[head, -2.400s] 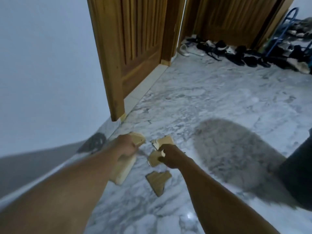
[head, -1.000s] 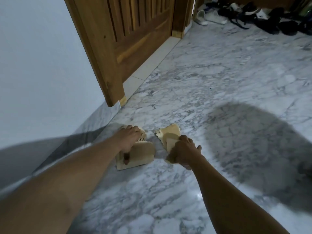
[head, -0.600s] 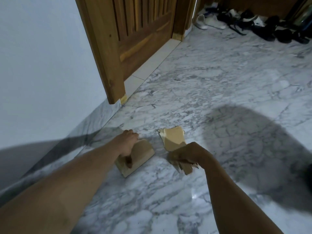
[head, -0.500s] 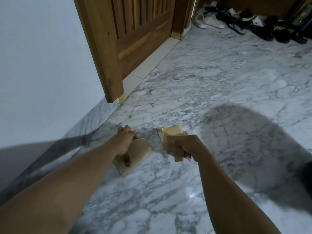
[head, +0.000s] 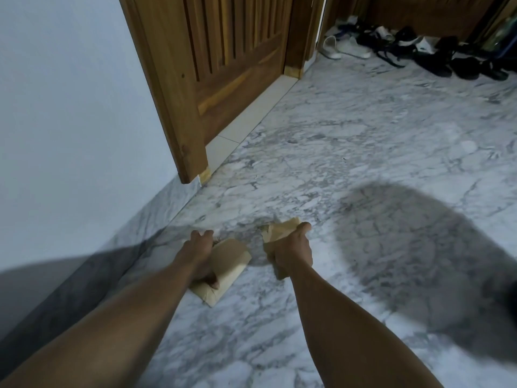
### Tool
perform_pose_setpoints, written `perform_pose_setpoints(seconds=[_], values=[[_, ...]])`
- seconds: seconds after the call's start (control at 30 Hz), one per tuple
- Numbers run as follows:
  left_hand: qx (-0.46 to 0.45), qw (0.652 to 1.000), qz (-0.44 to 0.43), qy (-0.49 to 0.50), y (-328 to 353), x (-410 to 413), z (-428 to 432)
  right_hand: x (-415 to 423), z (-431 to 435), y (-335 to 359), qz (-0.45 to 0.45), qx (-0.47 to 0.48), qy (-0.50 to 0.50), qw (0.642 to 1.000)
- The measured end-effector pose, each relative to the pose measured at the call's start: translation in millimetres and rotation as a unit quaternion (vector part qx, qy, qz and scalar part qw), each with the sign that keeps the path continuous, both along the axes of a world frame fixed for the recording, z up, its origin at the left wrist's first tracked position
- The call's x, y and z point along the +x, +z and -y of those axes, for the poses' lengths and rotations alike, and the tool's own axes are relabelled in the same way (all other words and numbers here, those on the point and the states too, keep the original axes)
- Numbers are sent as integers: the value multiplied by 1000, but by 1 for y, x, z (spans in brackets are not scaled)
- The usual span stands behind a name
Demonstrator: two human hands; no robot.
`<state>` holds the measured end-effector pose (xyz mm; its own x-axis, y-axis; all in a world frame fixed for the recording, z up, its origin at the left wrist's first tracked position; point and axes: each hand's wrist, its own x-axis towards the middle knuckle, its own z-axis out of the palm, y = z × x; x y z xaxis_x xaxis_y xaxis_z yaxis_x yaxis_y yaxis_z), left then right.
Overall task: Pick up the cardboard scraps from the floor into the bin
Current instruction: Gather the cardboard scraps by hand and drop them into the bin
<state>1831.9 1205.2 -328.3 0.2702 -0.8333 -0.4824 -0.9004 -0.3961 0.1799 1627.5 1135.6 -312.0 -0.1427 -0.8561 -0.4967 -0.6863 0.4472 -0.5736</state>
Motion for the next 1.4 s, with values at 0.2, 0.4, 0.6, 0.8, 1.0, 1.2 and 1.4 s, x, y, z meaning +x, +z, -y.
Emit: perform_pose_setpoints(seconds=[0.2, 0.4, 0.6, 0.8, 1.0, 1.2, 1.4], values=[[-6, 1000, -1, 14, 15, -21, -1, -31, -8, 23, -25, -6, 58, 998], [-97, 993, -40, -54, 78, -97, 63, -87, 60, 120, -37, -104, 50, 993], [-225, 929, -292, -37, 216, -238, 160, -222, 127, 277, -58, -226, -11, 972], [-267, 916, -289, -79, 316, -431, 203, -403, 130, 334, -172, -269, -21, 948], [-242, 889, -324, -215, 313, -599, 192, -550, 79, 345, -277, -114, -57, 952], [-219, 894, -251, -301, 250, -659, 184, -611, 46, 299, -314, -74, -57, 945], [-249, 868, -254, -347, 241, -683, 201, -678, 28, 280, -324, -280, -146, 892]])
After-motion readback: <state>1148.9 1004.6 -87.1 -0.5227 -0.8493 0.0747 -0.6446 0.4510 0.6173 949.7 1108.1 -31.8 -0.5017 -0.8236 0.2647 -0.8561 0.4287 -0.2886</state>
